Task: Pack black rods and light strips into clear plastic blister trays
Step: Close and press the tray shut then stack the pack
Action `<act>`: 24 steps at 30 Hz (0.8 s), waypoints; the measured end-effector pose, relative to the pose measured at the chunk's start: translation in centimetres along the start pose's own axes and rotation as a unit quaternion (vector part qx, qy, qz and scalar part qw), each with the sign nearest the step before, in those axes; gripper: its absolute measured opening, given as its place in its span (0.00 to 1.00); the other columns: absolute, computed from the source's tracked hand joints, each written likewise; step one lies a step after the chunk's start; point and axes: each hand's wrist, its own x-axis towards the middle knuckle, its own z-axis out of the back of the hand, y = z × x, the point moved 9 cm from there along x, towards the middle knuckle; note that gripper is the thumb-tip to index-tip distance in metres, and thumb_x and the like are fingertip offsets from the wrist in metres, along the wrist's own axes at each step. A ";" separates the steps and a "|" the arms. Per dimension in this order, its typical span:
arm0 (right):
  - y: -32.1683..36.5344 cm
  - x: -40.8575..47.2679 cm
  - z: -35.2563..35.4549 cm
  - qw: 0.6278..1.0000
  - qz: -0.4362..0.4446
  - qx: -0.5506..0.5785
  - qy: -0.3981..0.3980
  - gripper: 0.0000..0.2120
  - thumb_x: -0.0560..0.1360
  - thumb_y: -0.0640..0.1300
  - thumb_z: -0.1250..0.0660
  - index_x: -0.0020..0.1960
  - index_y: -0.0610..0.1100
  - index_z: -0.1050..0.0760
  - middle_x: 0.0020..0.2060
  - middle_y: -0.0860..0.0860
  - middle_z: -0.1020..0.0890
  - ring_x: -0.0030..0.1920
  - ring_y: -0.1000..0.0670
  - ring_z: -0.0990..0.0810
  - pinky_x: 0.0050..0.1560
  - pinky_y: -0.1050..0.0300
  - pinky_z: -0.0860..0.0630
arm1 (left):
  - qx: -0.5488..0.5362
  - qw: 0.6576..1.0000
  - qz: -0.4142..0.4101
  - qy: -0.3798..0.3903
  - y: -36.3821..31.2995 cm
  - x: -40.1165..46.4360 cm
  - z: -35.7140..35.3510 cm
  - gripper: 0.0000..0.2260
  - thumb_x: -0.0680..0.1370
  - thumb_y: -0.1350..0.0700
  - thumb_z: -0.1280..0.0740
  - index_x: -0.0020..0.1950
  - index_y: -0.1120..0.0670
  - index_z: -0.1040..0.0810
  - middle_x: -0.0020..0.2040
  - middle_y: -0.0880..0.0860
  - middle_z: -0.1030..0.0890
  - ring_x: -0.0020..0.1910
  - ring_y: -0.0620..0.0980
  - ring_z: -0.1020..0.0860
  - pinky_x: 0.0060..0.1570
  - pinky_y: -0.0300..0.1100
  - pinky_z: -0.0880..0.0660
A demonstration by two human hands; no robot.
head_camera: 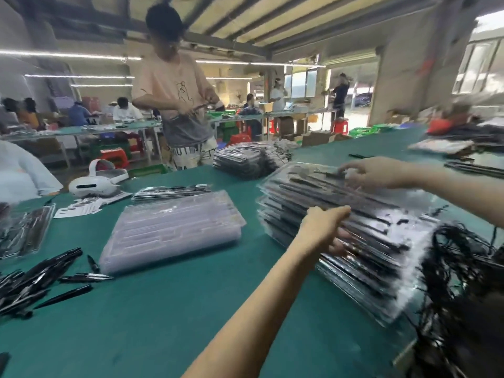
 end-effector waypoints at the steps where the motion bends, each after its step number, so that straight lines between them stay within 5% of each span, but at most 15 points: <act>1: -0.6 0.1 -2.0 0.999 0.006 -0.050 0.005 0.18 0.82 0.48 0.46 0.72 0.55 0.36 0.58 0.48 0.25 0.52 0.47 0.24 0.58 0.54 0.29 | 0.041 0.998 -0.011 -0.054 0.9 0.0 1.3 0.21 0.78 0.52 0.37 0.66 0.62 0.36 0.40 0.58 0.20 0.28 0.51 0.22 0.27 0.36 0.29; 3: -2.1 0.2 -4.9 0.994 0.007 -0.107 0.000 0.18 0.83 0.48 0.49 0.70 0.62 0.36 0.54 0.44 0.26 0.52 0.44 0.27 0.56 0.50 0.29 | 0.098 0.988 -0.048 -0.109 2.6 -1.1 3.2 0.25 0.75 0.50 0.36 0.69 0.54 0.40 0.40 0.53 0.21 0.35 0.52 0.21 0.34 0.42 0.28; 6: -3.7 0.2 -5.0 0.998 0.012 -0.046 -0.042 0.17 0.82 0.48 0.48 0.66 0.64 0.32 0.56 0.43 0.28 0.56 0.43 0.29 0.61 0.45 0.32 | 0.098 0.991 -0.040 -0.085 5.5 -2.3 5.3 0.17 0.77 0.54 0.36 0.64 0.54 0.36 0.34 0.52 0.26 0.20 0.41 0.28 0.19 0.34 0.35; 9: -3.2 0.6 -4.5 0.996 0.036 -0.075 -0.031 0.15 0.82 0.50 0.47 0.62 0.67 0.33 0.61 0.45 0.30 0.58 0.44 0.30 0.63 0.45 0.32 | 0.107 0.987 0.007 -0.116 8.5 -3.2 9.1 0.13 0.78 0.58 0.38 0.61 0.56 0.34 0.33 0.53 0.25 0.20 0.46 0.30 0.18 0.33 0.37; 12: -2.0 1.7 -4.3 0.990 0.043 -0.134 -0.012 0.16 0.81 0.48 0.44 0.66 0.61 0.31 0.70 0.47 0.37 0.68 0.44 0.36 0.70 0.43 0.38 | 0.114 0.982 0.053 -0.143 11.0 -4.3 12.2 0.10 0.77 0.60 0.39 0.58 0.55 0.31 0.32 0.52 0.24 0.23 0.50 0.29 0.20 0.34 0.37; 16: 0.3 3.1 -3.4 0.983 0.048 -0.175 -0.022 0.16 0.80 0.45 0.45 0.65 0.54 0.27 0.68 0.48 0.31 0.65 0.48 0.32 0.67 0.49 0.33 | 0.118 0.976 0.078 -0.168 13.0 -5.9 15.7 0.08 0.76 0.62 0.39 0.54 0.55 0.27 0.32 0.52 0.23 0.21 0.49 0.28 0.21 0.34 0.37; 24: 3.0 5.3 -2.9 0.957 0.011 -0.288 -0.029 0.18 0.79 0.47 0.45 0.68 0.59 0.34 0.67 0.53 0.28 0.66 0.49 0.31 0.62 0.48 0.30 | 0.103 0.971 0.103 -0.192 16.4 -8.1 20.3 0.08 0.76 0.63 0.40 0.52 0.56 0.26 0.31 0.52 0.23 0.20 0.47 0.28 0.21 0.34 0.37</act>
